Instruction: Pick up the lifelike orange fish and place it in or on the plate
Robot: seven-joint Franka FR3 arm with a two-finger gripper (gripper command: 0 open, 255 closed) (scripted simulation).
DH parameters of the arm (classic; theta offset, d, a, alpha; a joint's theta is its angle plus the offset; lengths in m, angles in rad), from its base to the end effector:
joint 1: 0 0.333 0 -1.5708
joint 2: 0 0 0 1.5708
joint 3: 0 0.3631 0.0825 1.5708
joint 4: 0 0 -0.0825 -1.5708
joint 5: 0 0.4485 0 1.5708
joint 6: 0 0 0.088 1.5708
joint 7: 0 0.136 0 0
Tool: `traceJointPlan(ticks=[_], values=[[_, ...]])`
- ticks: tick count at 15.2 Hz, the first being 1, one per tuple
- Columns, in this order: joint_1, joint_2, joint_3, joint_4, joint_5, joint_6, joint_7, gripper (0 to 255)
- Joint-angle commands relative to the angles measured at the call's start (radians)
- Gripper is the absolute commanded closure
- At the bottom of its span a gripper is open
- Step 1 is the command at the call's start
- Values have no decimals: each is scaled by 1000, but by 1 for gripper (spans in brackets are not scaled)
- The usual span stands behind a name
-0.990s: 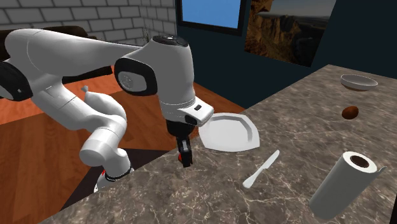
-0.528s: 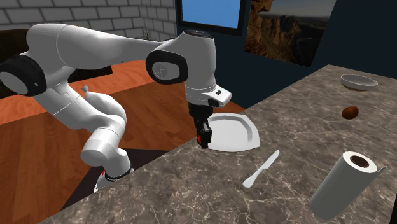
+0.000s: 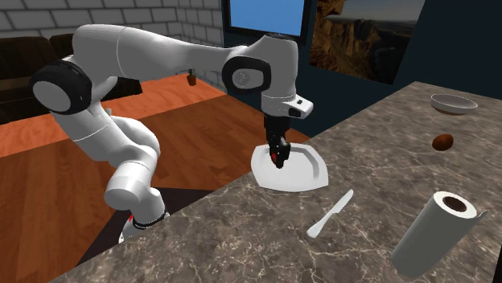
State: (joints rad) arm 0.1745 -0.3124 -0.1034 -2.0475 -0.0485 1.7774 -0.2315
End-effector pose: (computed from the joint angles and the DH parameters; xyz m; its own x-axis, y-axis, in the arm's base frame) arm 0.5165 0.0259 0.5788 0.9498 0.3109 0.0360 0.3102 -0.9504 0.0250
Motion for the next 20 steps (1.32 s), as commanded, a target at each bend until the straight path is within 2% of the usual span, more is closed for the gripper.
traceJointPlan(ticks=[1, 4, 17, 20], values=[[15, 40, 23, 42, 9, -3, 36, 255], [43, 138, 63, 143, 22, -8, 99, 255], [43, 146, 62, -24, 20, 167, 103, 255], [43, 147, 62, -28, 20, 172, 103, 255]])
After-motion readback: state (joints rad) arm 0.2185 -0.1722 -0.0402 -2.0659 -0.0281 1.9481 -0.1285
